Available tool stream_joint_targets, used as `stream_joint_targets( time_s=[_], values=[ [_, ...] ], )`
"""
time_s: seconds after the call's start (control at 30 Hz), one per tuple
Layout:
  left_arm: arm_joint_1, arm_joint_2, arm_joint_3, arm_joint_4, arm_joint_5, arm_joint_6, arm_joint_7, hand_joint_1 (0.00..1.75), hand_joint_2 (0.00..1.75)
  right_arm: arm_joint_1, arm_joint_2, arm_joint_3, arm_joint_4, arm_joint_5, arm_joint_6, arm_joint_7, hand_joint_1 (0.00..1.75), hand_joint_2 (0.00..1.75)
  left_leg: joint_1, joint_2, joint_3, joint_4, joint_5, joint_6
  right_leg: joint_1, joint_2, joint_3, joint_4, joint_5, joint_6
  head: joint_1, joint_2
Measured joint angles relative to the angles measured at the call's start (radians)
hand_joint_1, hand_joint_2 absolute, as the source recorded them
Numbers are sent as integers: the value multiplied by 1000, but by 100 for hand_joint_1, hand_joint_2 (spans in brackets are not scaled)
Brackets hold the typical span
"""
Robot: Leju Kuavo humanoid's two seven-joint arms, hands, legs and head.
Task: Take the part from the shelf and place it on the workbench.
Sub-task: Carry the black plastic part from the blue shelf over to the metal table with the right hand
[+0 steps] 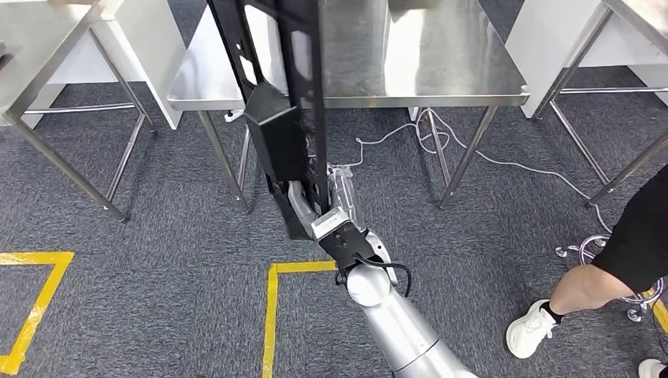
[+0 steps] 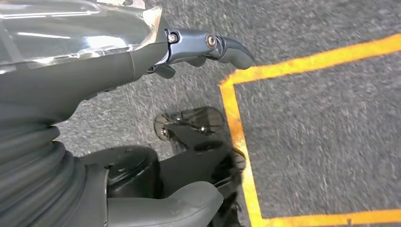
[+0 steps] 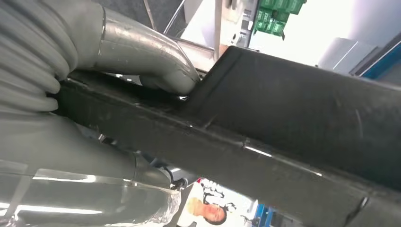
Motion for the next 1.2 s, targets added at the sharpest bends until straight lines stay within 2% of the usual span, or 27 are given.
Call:
stream_joint_targets(
  time_s=[0.03,0.07,0.1,0.13,0.2,0.23,0.27,0.33,0.4,0.43,0.47,0.53,0.57,0.6,0.63,0.7,0.73,0.77,0.8,0.87,0.93,0.97,1.03,1.07,1.1,1.13,1.2],
  values=[
    [1,0,0,0,0,0,0,0,175,0,0,0,3,-1,0,0,175,175,1,0,-40,51,-20,-3,1,1,5,0,-6,-2,-1,0],
    [3,0,0,0,0,1,1,0,175,0,0,0,6,-2,0,0,175,175,1,0,-71,80,-29,-5,1,2,11,0,-12,-2,-2,0],
    [4,0,0,0,1,2,1,0,175,0,0,0,9,-2,0,0,175,175,2,0,-87,77,-18,-5,2,4,18,0,-19,-1,-2,0],
    [4,0,0,0,2,3,1,0,175,0,1,0,11,-3,0,0,175,175,2,0,-84,39,13,-4,2,6,27,0,-26,1,-2,0],
    [4,1,1,0,4,6,3,0,175,-2,4,0,15,-4,0,0,175,175,0,1,-48,-80,101,3,3,7,51,-1,-43,7,-2,0],
    [3,1,1,0,5,6,3,0,175,-5,5,0,18,-6,0,0,175,175,-4,2,-32,-123,121,8,4,7,60,-3,-50,12,-2,0],
    [2,1,1,0,6,6,4,0,175,-8,7,0,20,-7,0,0,175,175,-7,2,-21,-148,132,15,6,8,66,-5,-56,18,-2,0],
    [2,1,1,0,6,6,5,0,175,-15,10,0,24,-9,0,0,175,175,-12,1,-12,-155,127,30,11,8,72,2,-62,33,-2,0],
    [2,0,1,0,6,6,5,0,175,-20,12,-1,26,-10,0,0,175,175,-10,1,5,-162,135,43,12,6,68,28,-70,45,-2,0],
    [1,0,1,0,6,6,5,0,175,-23,12,-2,27,-10,0,0,175,175,-9,1,13,-164,133,48,11,5,50,61,-77,48,-1,0],
    [0,0,1,0,6,6,5,0,175,-25,12,-2,28,-10,0,0,175,175,-8,1,19,-166,131,53,9,4,16,115,-91,49,-1,0],
    [0,0,1,0,6,6,5,0,175,-27,12,-4,32,-10,0,0,175,175,-8,-1,25,-166,122,59,8,4,-74,248,-129,45,0,0],
    [1,0,1,0,6,6,5,0,175,-26,11,-4,34,-10,0,0,175,175,-9,-2,30,-166,116,59,8,4,-113,292,-144,44,0,0],
    [1,0,1,0,6,6,5,0,175,-25,11,-5,36,-10,0,0,175,175,-9,-3,36,-166,109,59,8,4,-136,301,-146,47,0,0],
    [2,0,1,0,6,6,5,0,175,-25,11,-5,38,-10,0,0,175,175,-9,-5,45,-166,102,57,8,4,-141,275,-129,52,0,0],
    [3,-1,1,0,6,6,5,0,175,-25,10,-5,40,-10,0,0,175,175,-9,-6,65,-166,85,52,8,1,-108,140,-48,67,1,0],
    [2,-1,1,0,6,6,5,0,175,-25,10,-5,41,-10,0,0,175,175,-10,-7,76,-166,75,48,9,-2,-90,78,-14,66,2,0],
    [2,-2,1,0,6,5,5,0,175,-26,11,-6,41,-10,0,0,175,175,-11,-7,83,-168,67,42,14,-5,-74,37,10,60,2,0],
    [1,-3,1,1,6,5,5,0,175,-26,11,-6,42,-10,0,0,175,175,-11,-7,90,-168,65,34,21,-5,-66,15,21,49,3,0],
    [1,-5,1,1,7,5,5,0,175,-27,12,-6,43,-10,0,0,175,175,-10,-5,101,-164,66,19,21,-2,-43,3,25,20,5,0],
    [0,-5,1,0,6,4,5,0,175,-28,13,-7,44,-11,0,0,175,175,-6,-3,96,-134,59,11,9,0,-16,-8,26,-1,4,0],
    [-1,-5,1,0,4,3,5,0,175,-29,14,-7,44,-11,-1,0,175,175,-3,-3,79,-101,46,9,7,1,-5,-10,21,-9,2,0],
    [-1,-5,0,0,-1,0,8,0,175,-28,13,-8,44,-11,-6,0,175,175,1,-2,15,-10,5,2,14,2,7,-9,8,-19,0,0],
    [-1,-5,0,0,-3,-2,10,0,175,-25,12,-9,44,-11,-9,0,175,175,2,-1,-20,25,-12,-2,17,4,13,-8,0,-21,0,0],
    [-1,-5,0,0,-5,-3,13,0,175,-21,12,-10,44,-10,-13,0,175,175,2,-1,-44,36,-14,-5,20,7,19,-7,-8,-20,0,0],
    [-1,-5,-1,0,-8,-3,15,0,175,-16,11,-12,43,-8,-16,1,175,175,2,0,-52,15,7,-5,22,9,28,-5,-17,-19,0,0],
    [-2,-5,-1,0,-13,-5,19,0,175,-10,11,-17,41,-4,-20,2,175,175,0,0,-32,-85,95,6,26,11,52,-6,-36,-16,1,0]
  ],
)
